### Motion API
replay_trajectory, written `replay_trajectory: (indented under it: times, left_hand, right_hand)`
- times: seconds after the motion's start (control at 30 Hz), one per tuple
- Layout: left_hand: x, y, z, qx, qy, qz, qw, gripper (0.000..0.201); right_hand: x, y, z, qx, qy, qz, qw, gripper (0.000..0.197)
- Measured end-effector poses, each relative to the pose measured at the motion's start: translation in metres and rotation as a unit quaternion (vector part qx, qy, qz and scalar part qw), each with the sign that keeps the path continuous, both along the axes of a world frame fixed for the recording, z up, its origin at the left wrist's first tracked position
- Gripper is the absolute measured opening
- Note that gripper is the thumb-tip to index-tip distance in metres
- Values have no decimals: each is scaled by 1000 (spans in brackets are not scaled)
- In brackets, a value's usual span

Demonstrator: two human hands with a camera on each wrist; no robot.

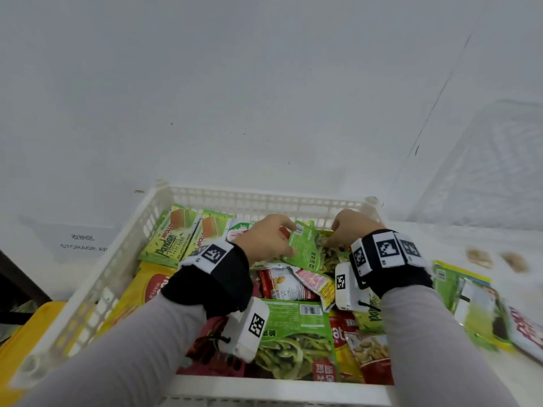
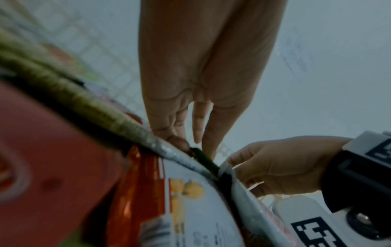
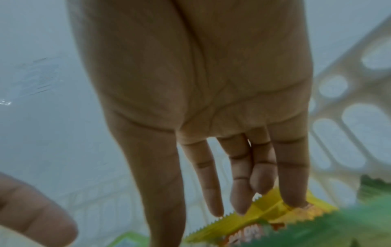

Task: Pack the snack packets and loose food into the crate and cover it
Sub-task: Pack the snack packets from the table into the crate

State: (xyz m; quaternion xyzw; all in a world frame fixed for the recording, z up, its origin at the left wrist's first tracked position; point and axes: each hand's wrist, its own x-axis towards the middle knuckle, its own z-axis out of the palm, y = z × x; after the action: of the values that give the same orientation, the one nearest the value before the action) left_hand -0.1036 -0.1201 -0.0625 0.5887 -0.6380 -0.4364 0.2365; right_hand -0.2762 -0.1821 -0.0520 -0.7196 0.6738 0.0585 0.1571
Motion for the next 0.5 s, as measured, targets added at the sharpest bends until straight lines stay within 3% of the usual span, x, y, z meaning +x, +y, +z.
replay_trajectory:
  times: [0.17,0.33,0.43,0.5]
  left_hand:
    - [4,5,5,-20,85,31,996,24]
    - [36,1,26,-88,103,133,982,22]
    - [62,3,26,-51,57,147,986,21]
    - [72,3,21,-5,-32,132,991,19]
  right_hand:
    - [10,3,4,-26,-57,6,998,54]
    - [15,3,11,-86,-244,-17,966,54]
    - [27,13,9,-21,-342,2,939,60]
    - [38,21,7,11,-319,62,946,55]
